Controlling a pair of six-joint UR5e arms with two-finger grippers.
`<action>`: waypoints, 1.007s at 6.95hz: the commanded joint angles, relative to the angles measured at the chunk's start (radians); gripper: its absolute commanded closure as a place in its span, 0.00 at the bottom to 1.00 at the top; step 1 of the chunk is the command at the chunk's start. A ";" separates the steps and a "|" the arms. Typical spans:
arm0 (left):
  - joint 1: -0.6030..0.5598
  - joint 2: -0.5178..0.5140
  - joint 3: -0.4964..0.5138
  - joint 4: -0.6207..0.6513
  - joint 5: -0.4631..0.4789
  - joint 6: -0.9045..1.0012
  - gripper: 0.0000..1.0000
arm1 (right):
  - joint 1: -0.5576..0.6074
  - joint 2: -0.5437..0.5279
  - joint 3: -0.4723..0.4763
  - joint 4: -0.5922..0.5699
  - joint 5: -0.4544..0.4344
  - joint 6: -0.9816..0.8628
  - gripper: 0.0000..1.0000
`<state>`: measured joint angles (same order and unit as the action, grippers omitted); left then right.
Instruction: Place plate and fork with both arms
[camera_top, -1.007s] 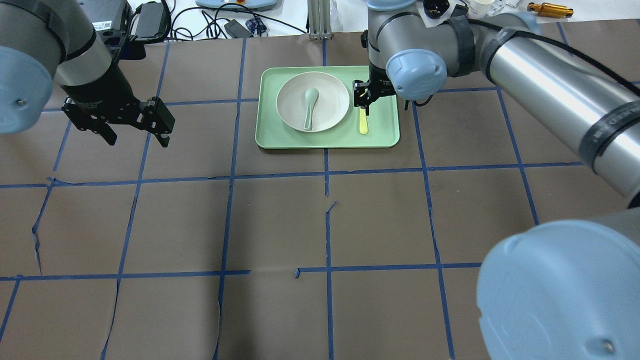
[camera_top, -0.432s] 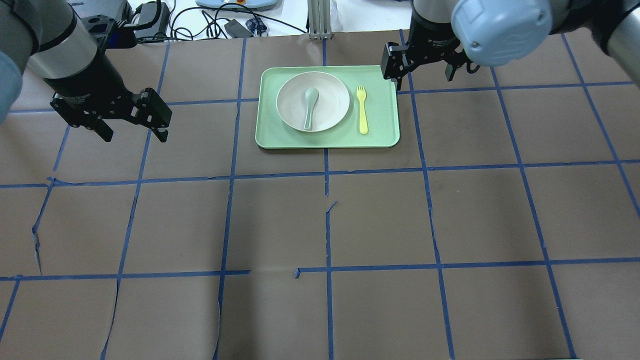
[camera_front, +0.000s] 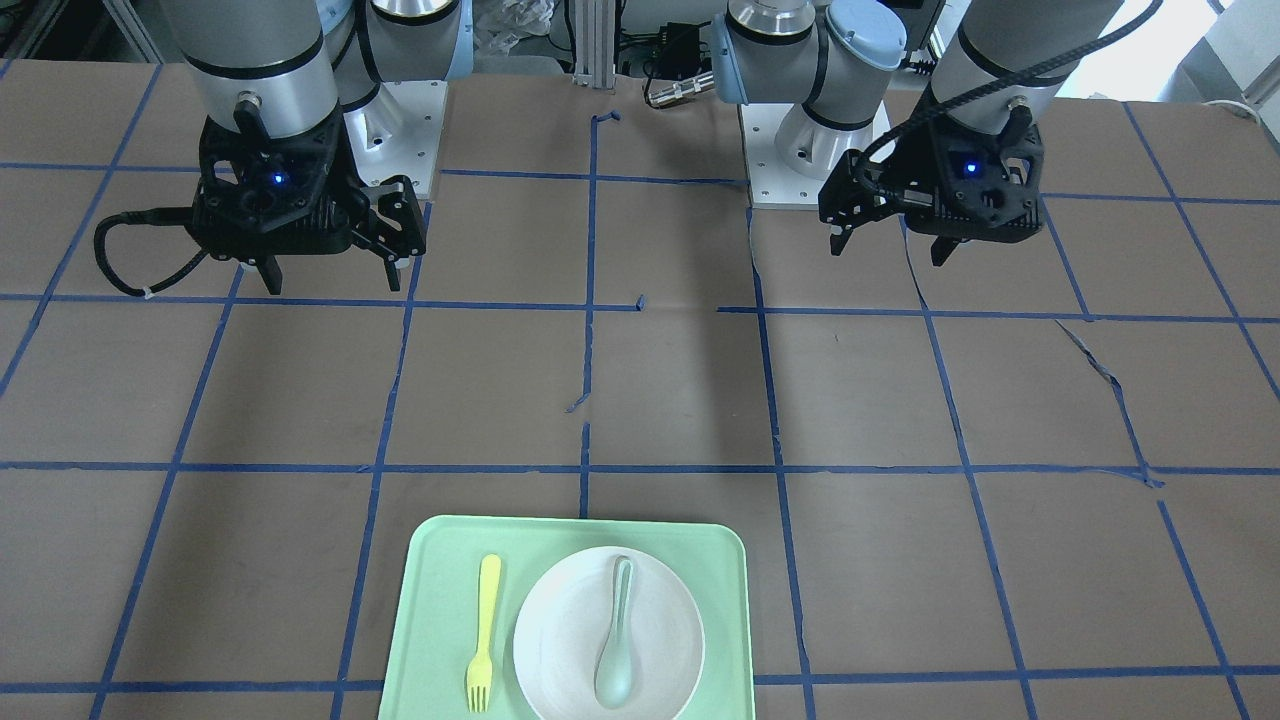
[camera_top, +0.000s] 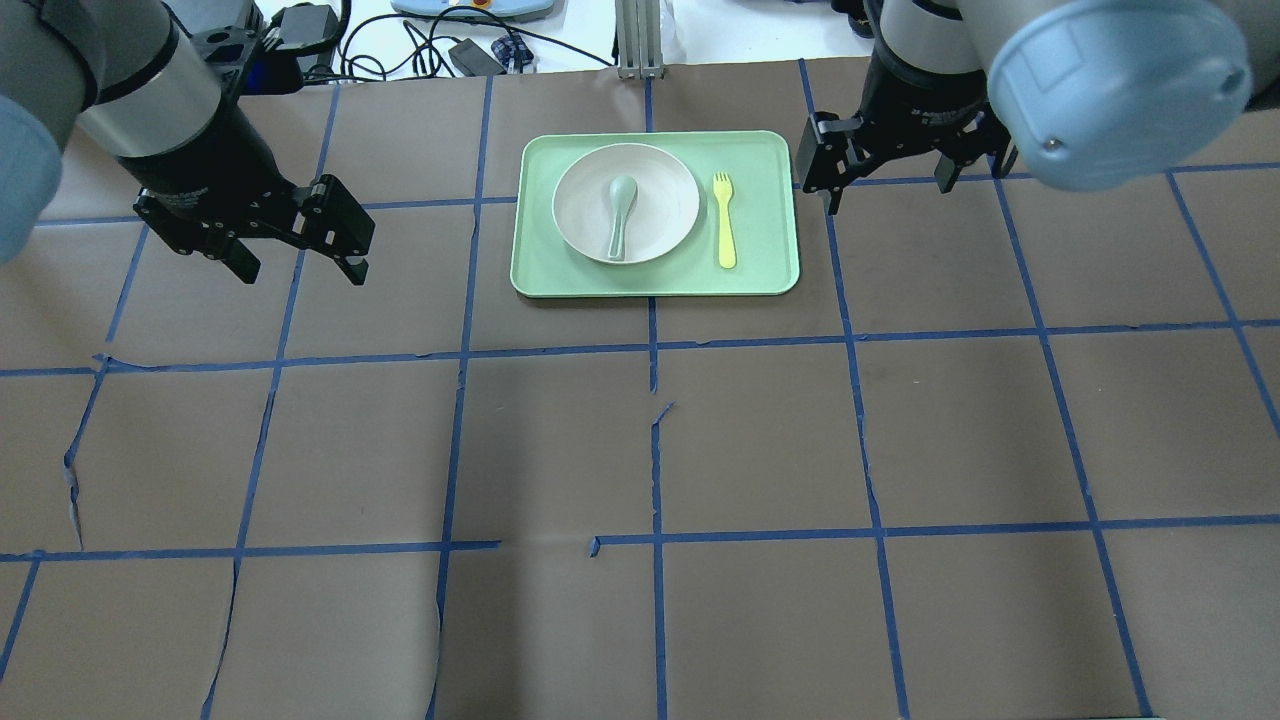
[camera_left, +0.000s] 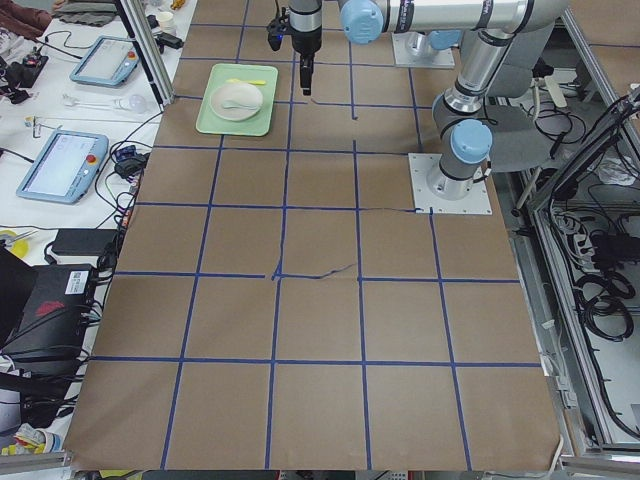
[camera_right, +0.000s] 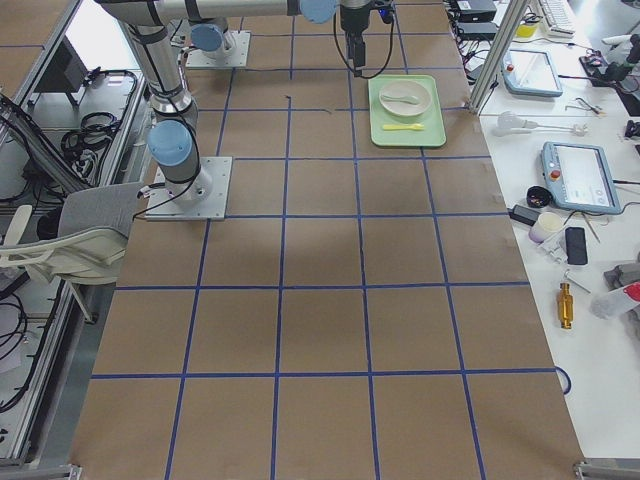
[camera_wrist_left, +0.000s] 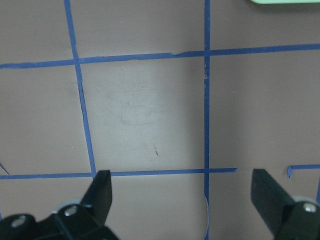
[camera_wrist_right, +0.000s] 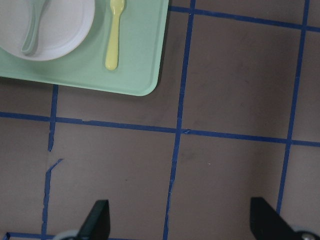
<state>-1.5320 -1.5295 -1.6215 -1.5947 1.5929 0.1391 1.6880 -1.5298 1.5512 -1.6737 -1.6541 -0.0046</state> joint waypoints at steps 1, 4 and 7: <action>-0.065 -0.006 -0.006 0.013 0.096 -0.003 0.00 | 0.010 -0.021 0.004 -0.004 0.020 0.017 0.00; -0.051 -0.003 -0.011 0.015 0.068 0.010 0.00 | -0.004 -0.013 -0.033 0.026 0.051 0.018 0.00; -0.051 -0.006 -0.011 0.015 0.068 0.000 0.00 | -0.010 -0.012 -0.033 0.031 0.053 0.026 0.00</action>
